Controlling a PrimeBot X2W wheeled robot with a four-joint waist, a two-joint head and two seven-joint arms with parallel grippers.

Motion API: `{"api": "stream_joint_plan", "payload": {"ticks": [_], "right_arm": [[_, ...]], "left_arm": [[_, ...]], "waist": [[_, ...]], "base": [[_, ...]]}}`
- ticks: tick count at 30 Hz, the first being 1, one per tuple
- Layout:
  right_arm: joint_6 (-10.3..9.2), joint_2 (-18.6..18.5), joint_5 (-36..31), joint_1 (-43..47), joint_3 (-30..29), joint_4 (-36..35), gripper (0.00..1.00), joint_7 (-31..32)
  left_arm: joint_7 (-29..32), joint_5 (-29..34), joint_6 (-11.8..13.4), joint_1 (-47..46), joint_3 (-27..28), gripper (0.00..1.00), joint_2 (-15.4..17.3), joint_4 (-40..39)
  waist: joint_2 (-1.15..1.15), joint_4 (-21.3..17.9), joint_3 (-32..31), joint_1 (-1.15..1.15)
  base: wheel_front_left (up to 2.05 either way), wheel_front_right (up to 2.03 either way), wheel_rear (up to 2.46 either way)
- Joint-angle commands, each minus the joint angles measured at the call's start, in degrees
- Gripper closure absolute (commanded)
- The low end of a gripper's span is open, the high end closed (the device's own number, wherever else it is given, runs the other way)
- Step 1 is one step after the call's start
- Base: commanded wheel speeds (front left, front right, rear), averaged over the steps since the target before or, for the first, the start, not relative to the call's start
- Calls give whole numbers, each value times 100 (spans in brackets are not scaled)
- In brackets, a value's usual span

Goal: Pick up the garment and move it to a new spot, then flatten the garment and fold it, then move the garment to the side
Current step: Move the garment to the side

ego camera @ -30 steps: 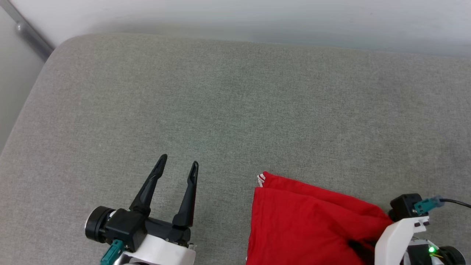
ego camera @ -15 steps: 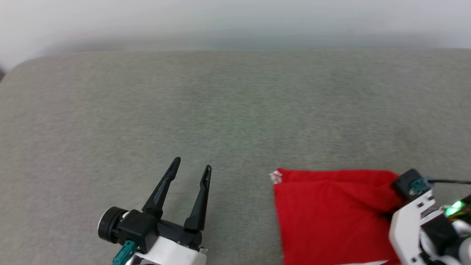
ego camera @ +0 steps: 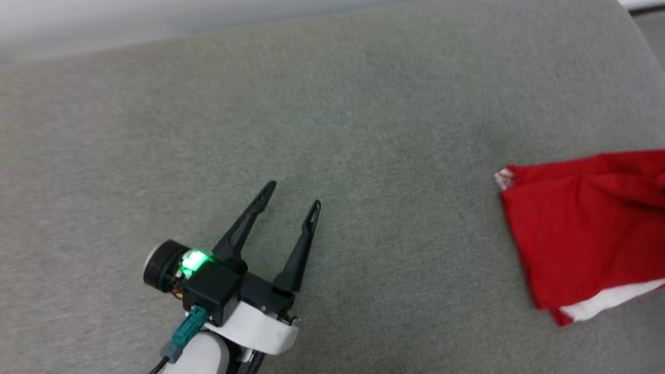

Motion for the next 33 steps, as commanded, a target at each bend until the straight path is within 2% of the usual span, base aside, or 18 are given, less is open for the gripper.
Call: {"api": "stream_joint_plan", "payload": {"ticks": [1, 6, 13, 23, 24, 25, 26, 33], "right_arm": [[-7, -63, -29, -276, -72, 285, 100, -269], [-7, -18, -49, -749, -317, 1351, 100, -1055], [-7, -66, -99, -1112, -621, 2803, 100, -1931], [-7, 222, -383, -1502, -943, 4017, 100, -2846], [-8, 250, -412, -1575, -976, 4088, 90, -2902], [-8, 268, -441, -1623, -1002, 4156, 17, -2940], [-8, 282, -491, -1652, -1005, 4224, 0, -2967], [-7, 410, -584, -1853, -1154, 4271, 0, -3246]], "left_arm": [[-12, 43, -5, -196, -38, 0, 108, -3], [-12, 101, -6, -578, -228, 0, 298, -33], [-12, 178, -6, -965, -398, 0, 454, -147], [-5, 232, 1, -1008, -390, 0, 453, -208], [-5, 224, 1, -1010, -377, 0, 441, -205], [-6, 213, 1, -1000, -373, 0, 416, -208], [-6, 198, 1, -986, -365, 0, 391, -208], [-12, 30, 23, -742, -127, 0, 162, -198]], "waist": [[0, -456, 597, -1], [0, -559, 1112, -1], [0, -405, 1630, -1], [0, -179, 1774, -1], [0, -166, 1749, -1], [0, -153, 1714, -1], [0, -140, 1668, -1], [0, -44, 1017, -1]], "base": [[0, 0, 0], [0, 0, 0], [0, 0, 0], [0, 0, 0], [0, 0, 0], [0, 0, 0], [0, 0, 0], [0, 0, 0]]}}
